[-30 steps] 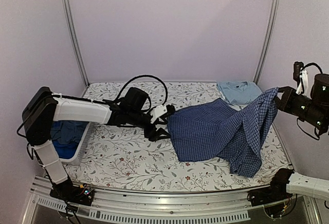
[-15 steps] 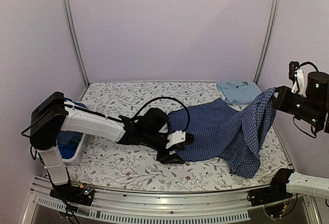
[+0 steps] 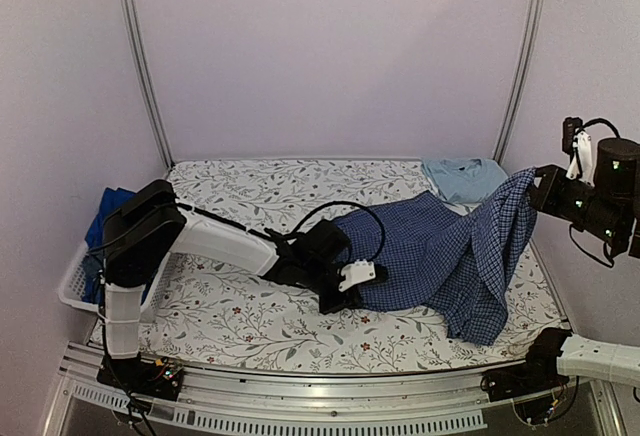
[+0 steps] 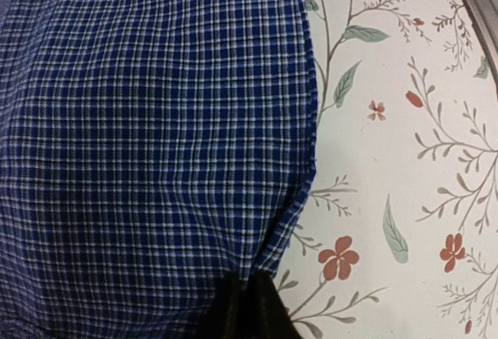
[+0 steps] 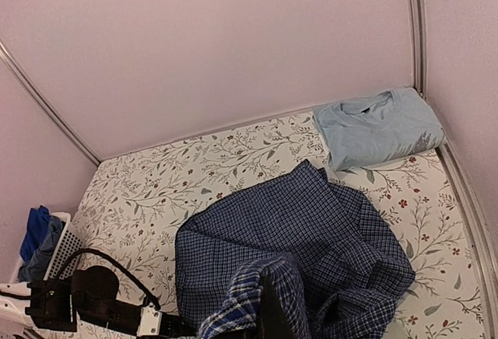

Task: Fold and stack the mixed laundry pile
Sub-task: Flatten out the crumpled shirt at the center of the board.

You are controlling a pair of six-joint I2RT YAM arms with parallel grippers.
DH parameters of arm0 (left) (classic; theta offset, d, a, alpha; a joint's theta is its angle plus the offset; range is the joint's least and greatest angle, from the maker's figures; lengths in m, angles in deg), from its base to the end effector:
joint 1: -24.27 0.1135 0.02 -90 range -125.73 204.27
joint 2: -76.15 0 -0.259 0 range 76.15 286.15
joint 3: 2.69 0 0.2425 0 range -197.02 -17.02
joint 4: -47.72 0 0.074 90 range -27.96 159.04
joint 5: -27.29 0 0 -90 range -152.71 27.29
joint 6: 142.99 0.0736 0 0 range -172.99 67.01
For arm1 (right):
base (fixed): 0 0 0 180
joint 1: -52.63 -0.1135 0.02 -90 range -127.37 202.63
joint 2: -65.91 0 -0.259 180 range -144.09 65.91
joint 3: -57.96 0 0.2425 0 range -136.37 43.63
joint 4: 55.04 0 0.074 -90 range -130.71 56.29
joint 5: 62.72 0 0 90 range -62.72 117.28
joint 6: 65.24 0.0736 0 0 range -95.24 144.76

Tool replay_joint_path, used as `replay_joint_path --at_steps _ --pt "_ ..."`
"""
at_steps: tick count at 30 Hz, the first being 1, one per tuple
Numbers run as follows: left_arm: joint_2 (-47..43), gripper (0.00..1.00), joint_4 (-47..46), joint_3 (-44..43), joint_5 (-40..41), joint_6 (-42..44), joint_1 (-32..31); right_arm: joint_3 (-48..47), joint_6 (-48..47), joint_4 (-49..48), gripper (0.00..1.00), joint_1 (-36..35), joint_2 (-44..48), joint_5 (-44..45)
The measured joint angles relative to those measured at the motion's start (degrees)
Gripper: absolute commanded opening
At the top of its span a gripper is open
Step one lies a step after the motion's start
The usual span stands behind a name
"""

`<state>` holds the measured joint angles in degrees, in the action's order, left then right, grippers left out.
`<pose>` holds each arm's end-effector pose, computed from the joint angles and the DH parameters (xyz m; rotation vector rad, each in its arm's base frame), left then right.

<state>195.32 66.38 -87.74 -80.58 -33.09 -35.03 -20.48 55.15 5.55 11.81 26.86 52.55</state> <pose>0.2022 -0.3848 0.0889 1.7313 1.8808 -0.6676 0.1245 0.0660 0.3797 0.1179 1.9218 0.4118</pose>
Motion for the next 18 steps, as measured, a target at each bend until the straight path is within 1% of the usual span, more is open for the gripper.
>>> replay_joint_path --at_steps 5,7,9,11,13,14,15,17,18 --pt "-1.7 0.00 1.7 0.1 1.9 -3.2 1.9 0.0 -2.1 -3.6 0.00 0.0 -3.7 1.5" --pt "-5.9 0.00 3.0 0.7 2.4 -6.7 5.2 -0.1 -3.5 -6.2 0.00 0.1 -6.3 2.8" --pt "-12.0 0.00 3.0 0.3 3.9 -10.0 9.9 -1.5 -6.1 -9.7 0.00 1.0 -9.7 3.7" --pt "-18.5 0.00 3.0 -2.4 6.6 -13.0 15.1 -4.6 -9.0 -13.5 0.00 4.2 -14.2 2.8" --pt "-23.3 0.00 3.3 -8.4 9.9 -15.2 19.8 -8.3 -11.5 -17.1 0.00 9.0 -18.0 0.8" --pt "-24.9 0.00 3.8 -13.3 11.5 -16.2 21.9 -10.6 -12.6 -19.2 0.00 12.3 -20.1 -1.1" --pt "-25.8 0.00 3.9 -17.3 12.8 -16.8 23.3 -13.0 -13.6 -21.1 0.00 15.4 -21.9 -3.1" --pt "-26.3 0.00 5.7 -28.8 16.0 -17.9 25.2 -19.5 -15.4 -24.3 0.00 20.7 -26.4 -7.4" --pt "-26.3 0.00 6.2 -32.0 17.0 -18.1 25.5 -21.9 -16.1 -25.6 0.00 21.8 -28.0 -8.5"
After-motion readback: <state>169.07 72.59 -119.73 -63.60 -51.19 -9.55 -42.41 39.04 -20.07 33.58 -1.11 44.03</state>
